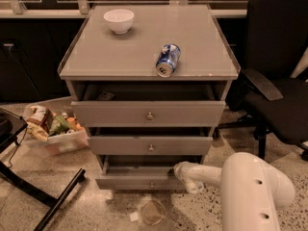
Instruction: Open bottom drawer
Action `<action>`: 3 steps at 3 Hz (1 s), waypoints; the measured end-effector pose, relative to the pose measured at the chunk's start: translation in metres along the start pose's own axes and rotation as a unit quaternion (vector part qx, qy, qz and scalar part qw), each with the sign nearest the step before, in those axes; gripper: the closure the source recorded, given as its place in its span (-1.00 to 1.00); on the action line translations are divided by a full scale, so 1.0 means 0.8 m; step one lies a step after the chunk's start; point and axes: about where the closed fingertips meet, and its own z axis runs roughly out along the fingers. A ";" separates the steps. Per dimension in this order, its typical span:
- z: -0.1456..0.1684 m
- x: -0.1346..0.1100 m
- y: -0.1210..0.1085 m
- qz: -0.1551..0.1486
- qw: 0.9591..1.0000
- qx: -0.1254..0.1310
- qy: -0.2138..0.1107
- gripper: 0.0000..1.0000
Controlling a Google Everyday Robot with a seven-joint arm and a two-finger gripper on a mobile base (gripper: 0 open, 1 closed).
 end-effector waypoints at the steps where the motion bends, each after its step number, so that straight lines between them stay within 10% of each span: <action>1: 0.000 -0.001 -0.002 -0.028 0.999 -0.016 0.014 0.16; 3: 0.000 -0.003 -0.004 -0.061 0.996 -0.055 0.022 -0.77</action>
Offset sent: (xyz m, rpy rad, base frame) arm 0.0040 -0.0046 0.0041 -0.0266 0.0920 0.1689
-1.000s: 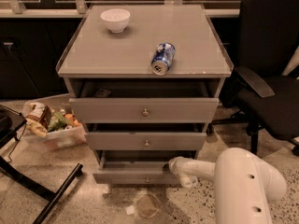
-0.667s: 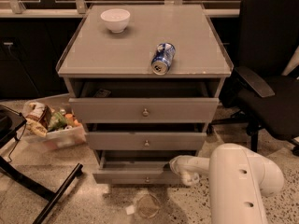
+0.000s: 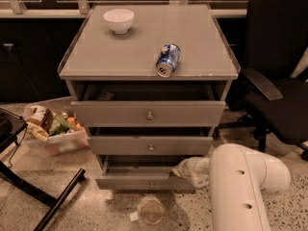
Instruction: Open bottom drawer
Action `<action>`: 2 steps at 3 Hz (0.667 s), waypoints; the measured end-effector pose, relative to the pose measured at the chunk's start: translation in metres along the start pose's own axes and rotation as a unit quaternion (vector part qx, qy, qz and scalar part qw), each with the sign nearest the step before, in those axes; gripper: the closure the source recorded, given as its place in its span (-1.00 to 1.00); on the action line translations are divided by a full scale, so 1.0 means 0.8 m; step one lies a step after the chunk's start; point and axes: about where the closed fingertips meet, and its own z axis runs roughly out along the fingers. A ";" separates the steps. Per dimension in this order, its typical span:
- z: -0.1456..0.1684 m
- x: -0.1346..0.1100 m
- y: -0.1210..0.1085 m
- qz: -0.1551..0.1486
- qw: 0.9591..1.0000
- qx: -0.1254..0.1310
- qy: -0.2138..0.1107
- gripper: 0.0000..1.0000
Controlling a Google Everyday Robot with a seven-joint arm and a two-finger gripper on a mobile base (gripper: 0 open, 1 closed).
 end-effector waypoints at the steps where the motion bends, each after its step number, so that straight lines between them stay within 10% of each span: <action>1: -0.004 -0.002 0.001 -0.014 1.000 -0.019 -0.004 -1.00; 2: -0.010 -0.002 0.006 -0.032 0.998 -0.049 -0.011 -1.00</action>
Offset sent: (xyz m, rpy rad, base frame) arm -0.0056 0.0024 0.0113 0.0325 0.0265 0.1392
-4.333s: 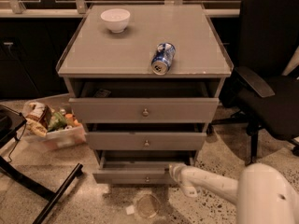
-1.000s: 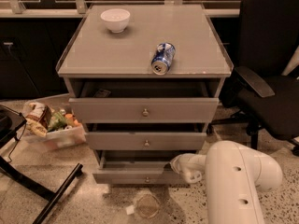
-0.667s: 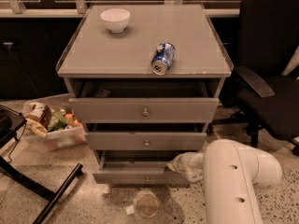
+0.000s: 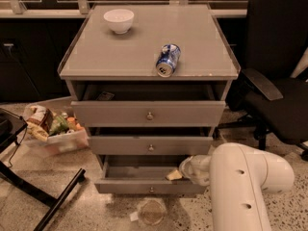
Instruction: Open bottom drawer
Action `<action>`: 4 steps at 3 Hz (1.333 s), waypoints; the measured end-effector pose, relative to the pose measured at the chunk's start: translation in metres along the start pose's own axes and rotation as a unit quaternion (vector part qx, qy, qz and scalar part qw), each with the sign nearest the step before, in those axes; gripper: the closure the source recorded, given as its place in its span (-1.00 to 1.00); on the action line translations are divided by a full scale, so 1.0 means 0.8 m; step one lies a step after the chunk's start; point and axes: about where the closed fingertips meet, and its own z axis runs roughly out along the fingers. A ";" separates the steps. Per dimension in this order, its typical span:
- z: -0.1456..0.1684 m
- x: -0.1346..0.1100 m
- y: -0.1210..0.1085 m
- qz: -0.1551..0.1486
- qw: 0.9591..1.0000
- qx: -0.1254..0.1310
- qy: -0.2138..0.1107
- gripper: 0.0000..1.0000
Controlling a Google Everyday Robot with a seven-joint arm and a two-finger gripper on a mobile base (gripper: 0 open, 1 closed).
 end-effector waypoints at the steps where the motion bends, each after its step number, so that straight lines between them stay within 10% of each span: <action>1: 0.000 0.000 0.000 0.000 1.000 0.000 0.000 -1.00; 2: -0.007 -0.007 0.003 0.018 0.999 -0.015 -0.037 -1.00; 4: -0.009 -0.025 0.055 0.021 0.990 -0.087 -0.105 -0.19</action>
Offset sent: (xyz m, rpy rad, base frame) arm -0.0039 0.0072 0.0284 0.2500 -0.1137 -0.0060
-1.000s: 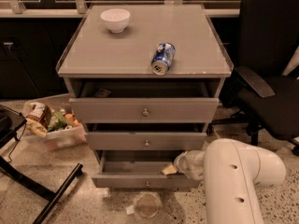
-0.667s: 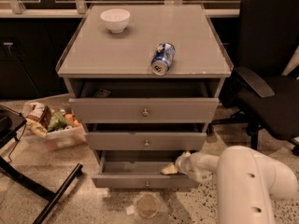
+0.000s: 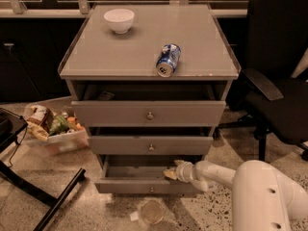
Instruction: Open bottom drawer
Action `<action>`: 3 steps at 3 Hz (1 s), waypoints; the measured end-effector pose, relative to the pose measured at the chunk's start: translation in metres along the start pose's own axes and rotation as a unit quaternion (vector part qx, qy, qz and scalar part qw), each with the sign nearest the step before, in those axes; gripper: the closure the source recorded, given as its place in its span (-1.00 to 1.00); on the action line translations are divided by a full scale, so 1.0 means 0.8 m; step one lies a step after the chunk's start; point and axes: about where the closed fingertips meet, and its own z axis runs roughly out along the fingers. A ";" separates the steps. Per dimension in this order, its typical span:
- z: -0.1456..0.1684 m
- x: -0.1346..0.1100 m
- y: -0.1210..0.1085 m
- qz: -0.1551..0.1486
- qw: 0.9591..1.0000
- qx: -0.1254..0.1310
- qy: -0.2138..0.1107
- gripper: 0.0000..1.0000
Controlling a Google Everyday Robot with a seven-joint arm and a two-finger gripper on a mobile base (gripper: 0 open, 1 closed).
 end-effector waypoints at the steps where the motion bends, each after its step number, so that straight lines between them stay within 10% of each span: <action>1: 0.012 0.017 0.011 -0.006 1.000 -0.022 0.015 0.28; 3: 0.041 0.050 0.018 -0.085 0.989 -0.059 0.107 1.00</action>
Offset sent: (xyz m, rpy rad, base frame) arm -0.0080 0.0048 -0.0600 -0.1976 0.1627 0.2131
